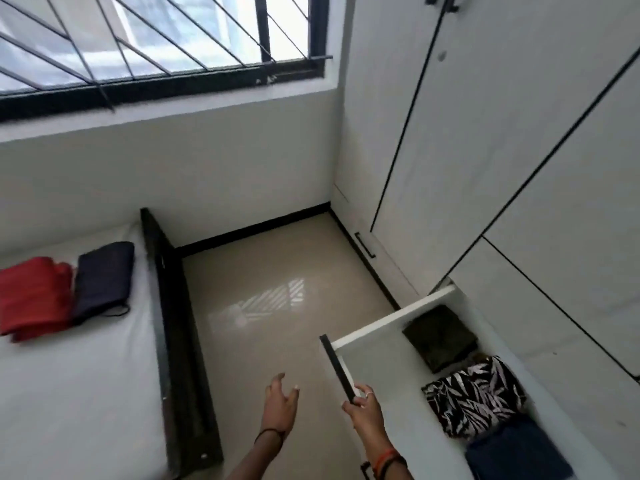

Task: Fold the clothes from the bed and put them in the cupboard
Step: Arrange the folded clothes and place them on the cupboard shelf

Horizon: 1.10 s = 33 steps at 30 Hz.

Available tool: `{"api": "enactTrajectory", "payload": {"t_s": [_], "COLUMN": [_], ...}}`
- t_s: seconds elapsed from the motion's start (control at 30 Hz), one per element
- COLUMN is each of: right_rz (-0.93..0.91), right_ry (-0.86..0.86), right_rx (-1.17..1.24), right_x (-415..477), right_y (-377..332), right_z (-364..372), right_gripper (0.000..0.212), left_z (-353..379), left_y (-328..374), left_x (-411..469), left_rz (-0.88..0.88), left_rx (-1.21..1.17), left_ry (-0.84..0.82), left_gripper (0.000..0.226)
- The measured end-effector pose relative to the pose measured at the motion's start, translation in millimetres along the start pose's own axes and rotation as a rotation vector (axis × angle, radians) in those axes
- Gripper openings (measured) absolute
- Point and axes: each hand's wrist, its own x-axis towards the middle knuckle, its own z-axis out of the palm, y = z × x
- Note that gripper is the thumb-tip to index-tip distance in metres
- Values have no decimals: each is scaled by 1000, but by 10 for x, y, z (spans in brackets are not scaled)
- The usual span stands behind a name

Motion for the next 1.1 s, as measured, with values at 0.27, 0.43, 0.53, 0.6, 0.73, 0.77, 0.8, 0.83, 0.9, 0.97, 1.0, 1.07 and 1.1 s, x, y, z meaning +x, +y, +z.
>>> {"api": "enactTrajectory", "payload": {"t_s": [0.27, 0.43, 0.53, 0.6, 0.73, 0.77, 0.8, 0.83, 0.9, 0.97, 1.0, 1.07, 1.1], "right_rz": [-50, -87, -120, -130, -116, -106, -85, -59, -17, 6, 27, 48, 50], "right_ry": [-180, -292, -319, -330, -356, -361, -365, -361, -365, -378, -384, -410, -430], "right_rx": [-164, -170, -190, -196, -206, -206, -202, -198, -192, -182, -185, -218, -215], "right_x": [-384, -774, -903, -911, -837, -818, -781, -760, -631, -509, -489, -369, -323], "right_y": [-448, -755, -920, -999, -1141, -1178, -1228, -1270, -1334, -1416, -1441, -1542, -1607], "right_z": [1946, 2797, 3161, 3294, 3584, 3632, 3726, 3778, 3941, 4111, 4171, 4368, 4457], "right_gripper": [49, 45, 45, 44, 42, 41, 39, 37, 35, 39, 40, 36, 33], "left_z": [-1630, -2409, -2819, -3011, -3364, -3421, -3485, -3529, -3641, -3748, -3774, -3874, -3946], "left_y": [-1046, -1292, -1421, -1427, -1410, -1414, -1478, -1508, -1573, -1584, -1589, -1600, -1574], "left_x": [167, 209, 285, 343, 462, 489, 563, 602, 719, 814, 844, 1009, 1082], "left_rz": [-192, -218, -246, -252, -283, -302, -319, -333, -370, -420, -442, -495, -518], "left_rx": [-160, -264, -339, -376, -514, -538, -576, -605, -680, -773, -814, -925, -973], "left_ry": [139, 179, 225, 248, 290, 288, 298, 294, 289, 267, 259, 263, 262], "left_gripper": [47, 32, 34, 36, 33, 33, 33, 35, 36, 29, 27, 33, 38]}}
